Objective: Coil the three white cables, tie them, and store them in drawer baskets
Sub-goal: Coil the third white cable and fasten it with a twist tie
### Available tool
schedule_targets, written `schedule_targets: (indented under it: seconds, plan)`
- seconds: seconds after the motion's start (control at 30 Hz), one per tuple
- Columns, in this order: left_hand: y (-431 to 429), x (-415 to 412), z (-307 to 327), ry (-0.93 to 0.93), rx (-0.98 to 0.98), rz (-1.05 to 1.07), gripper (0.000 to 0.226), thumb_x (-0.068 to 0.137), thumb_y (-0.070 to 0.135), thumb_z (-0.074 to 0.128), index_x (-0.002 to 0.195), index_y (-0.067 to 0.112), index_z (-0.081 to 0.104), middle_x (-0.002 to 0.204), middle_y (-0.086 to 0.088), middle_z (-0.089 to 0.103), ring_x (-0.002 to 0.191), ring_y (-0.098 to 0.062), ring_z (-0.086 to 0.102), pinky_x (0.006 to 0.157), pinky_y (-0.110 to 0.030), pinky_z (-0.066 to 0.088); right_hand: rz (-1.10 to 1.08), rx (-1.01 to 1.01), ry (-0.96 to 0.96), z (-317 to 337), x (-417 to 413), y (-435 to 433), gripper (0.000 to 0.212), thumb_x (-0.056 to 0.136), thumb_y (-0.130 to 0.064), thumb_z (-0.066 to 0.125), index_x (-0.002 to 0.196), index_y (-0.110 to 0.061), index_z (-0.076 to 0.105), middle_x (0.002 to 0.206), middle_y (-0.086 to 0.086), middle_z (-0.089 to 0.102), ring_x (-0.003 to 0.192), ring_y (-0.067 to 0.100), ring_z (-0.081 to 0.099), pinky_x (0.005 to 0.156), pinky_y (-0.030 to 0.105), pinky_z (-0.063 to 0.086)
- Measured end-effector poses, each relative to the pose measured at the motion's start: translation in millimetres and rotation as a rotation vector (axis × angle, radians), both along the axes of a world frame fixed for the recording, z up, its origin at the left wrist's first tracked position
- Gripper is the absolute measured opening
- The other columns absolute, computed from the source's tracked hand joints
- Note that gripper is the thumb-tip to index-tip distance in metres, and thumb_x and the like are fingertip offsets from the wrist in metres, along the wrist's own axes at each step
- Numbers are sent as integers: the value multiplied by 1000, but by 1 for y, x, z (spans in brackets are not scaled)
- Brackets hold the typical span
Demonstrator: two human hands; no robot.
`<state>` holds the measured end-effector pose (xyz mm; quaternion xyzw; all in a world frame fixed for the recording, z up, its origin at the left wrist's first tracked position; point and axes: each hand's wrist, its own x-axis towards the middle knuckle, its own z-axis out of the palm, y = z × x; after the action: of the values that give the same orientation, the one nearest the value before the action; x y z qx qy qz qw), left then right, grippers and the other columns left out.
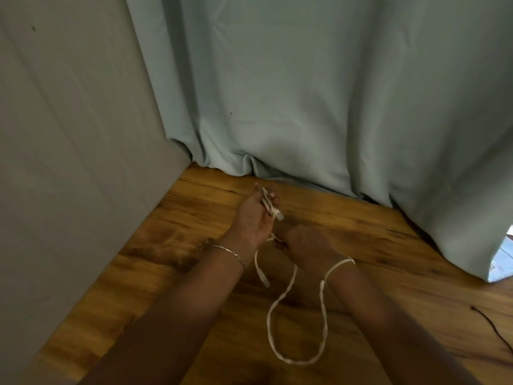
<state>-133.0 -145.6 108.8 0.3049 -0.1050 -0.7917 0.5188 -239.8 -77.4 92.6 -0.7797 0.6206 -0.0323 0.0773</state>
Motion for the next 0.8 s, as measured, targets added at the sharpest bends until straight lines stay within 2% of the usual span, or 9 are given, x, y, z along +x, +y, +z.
schedule_targets:
  seconds: [0.1, 0.2, 0.3, 0.37, 0.43, 0.57, 0.63, 0.7, 0.8]
  plan:
    - [4, -10, -5, -388, -200, 15, 34, 102, 24, 38, 74, 12, 55, 51, 4, 56, 50, -7, 48, 49, -17, 41, 13, 3, -106, 7, 5, 0, 28, 99, -32, 44, 122, -17, 51, 111, 6, 62, 96, 22, 61, 75, 27, 44]
    - [5, -5, -7, -740, -551, -71, 30, 103, 25, 33, 78, 15, 46, 63, 2, 52, 53, -5, 46, 51, -19, 38, -12, 7, -398, 8, 2, -1, 24, 96, -31, 51, 113, -17, 62, 109, 4, 68, 96, 17, 63, 84, 32, 49]
    - [1, 5, -14, -970, -853, -147, 22, 103, 23, 32, 89, 9, 42, 71, -1, 53, 61, -7, 49, 57, -21, 44, -167, 118, -652, 13, -4, -4, 23, 94, -31, 56, 98, -12, 69, 89, 0, 69, 73, 10, 61, 65, 30, 48]
    - [-4, 5, -18, -1045, -917, -147, 21, 103, 25, 33, 91, 11, 43, 74, -4, 56, 65, -10, 52, 59, -25, 46, -264, 242, -778, 16, -10, -4, 22, 93, -33, 58, 97, -14, 69, 78, -3, 64, 55, 7, 50, 51, 24, 40]
    - [-8, 5, -21, -1100, -946, -166, 21, 103, 27, 33, 91, 13, 44, 75, -4, 57, 67, -11, 55, 60, -25, 47, -285, 324, -830, 20, -15, -6, 19, 93, -31, 59, 100, -17, 69, 75, -6, 59, 49, 8, 42, 46, 23, 36]
    - [-12, 7, -24, -1109, -939, -240, 23, 103, 25, 34, 89, 11, 45, 76, -4, 60, 68, -11, 57, 62, -22, 48, -236, 349, -595, 33, -25, -15, 15, 95, -24, 54, 103, -19, 66, 85, -4, 63, 49, 11, 44, 45, 23, 38]
    - [-12, 8, -27, -1088, -883, -278, 24, 102, 26, 36, 87, 12, 49, 76, -3, 61, 68, -9, 58, 64, -20, 47, -207, 345, -448, 41, -28, -20, 17, 93, -25, 55, 100, -13, 66, 81, 3, 63, 52, 13, 49, 48, 23, 39]
    - [-12, 9, -31, -1070, -827, -297, 25, 102, 28, 39, 84, 16, 53, 77, -2, 63, 71, -10, 60, 68, -23, 48, -173, 286, -298, 46, -29, -24, 20, 91, -22, 58, 97, -6, 69, 83, 8, 65, 68, 20, 57, 57, 25, 40]
    - [-10, 11, -30, -1030, -800, -337, 24, 101, 29, 42, 91, 12, 57, 76, 3, 65, 70, -6, 62, 67, -22, 48, -121, 186, -144, 57, -28, -25, 24, 91, -21, 57, 105, -6, 69, 103, 12, 67, 88, 21, 58, 67, 28, 41]
